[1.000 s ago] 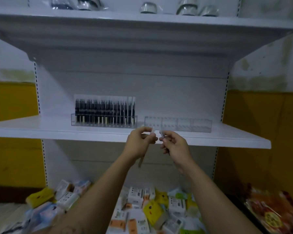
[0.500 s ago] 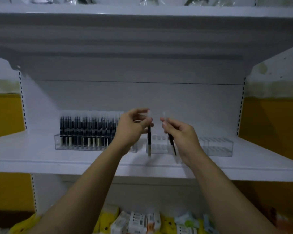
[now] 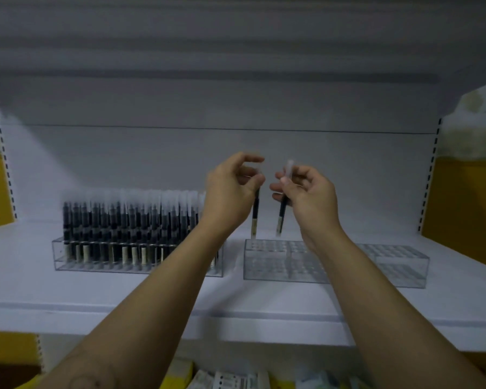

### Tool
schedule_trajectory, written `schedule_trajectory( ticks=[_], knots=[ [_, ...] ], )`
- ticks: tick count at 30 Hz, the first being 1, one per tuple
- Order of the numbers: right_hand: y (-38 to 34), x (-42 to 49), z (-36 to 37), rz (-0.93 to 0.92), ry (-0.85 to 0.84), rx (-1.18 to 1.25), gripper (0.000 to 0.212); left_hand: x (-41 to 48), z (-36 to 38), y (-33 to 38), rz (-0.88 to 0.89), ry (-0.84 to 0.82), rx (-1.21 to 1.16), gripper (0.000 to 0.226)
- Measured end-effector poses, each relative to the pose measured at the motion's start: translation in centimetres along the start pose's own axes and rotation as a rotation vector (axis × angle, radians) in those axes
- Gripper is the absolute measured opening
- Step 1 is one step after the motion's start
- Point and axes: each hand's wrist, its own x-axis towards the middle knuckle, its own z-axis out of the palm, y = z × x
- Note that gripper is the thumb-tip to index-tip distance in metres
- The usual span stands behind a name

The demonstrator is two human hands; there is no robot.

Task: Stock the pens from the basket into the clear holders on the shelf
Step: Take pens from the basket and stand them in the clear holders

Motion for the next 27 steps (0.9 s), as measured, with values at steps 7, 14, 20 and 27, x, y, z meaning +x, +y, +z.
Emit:
schedule_trajectory(
  ticks=[7,14,20,27],
  knots=[
    [1.8,1.4,0.0,-0.014,0.027,0.046,0.037,0.7,1.1,-1.5,-0.015,-0.013,0.023,0.024],
    [2.8,1.8,0.4,-0.027,0.036,0.036,0.036,0.9,1.0,-2.1,-0.025,-0.022,0.055,0.023],
    [4.1,2.0,0.5,-0.061,-0.025,-0.136,0.037,-0.2,1.7,-2.7,-0.085,-0.08,0.105,0.022],
    [4.5,1.0,-1.2,-0.089,-0.2,-0.449,0.04,-1.6,1.8,-3.7,-0.143,-0.082,0.127,0.023]
  ],
)
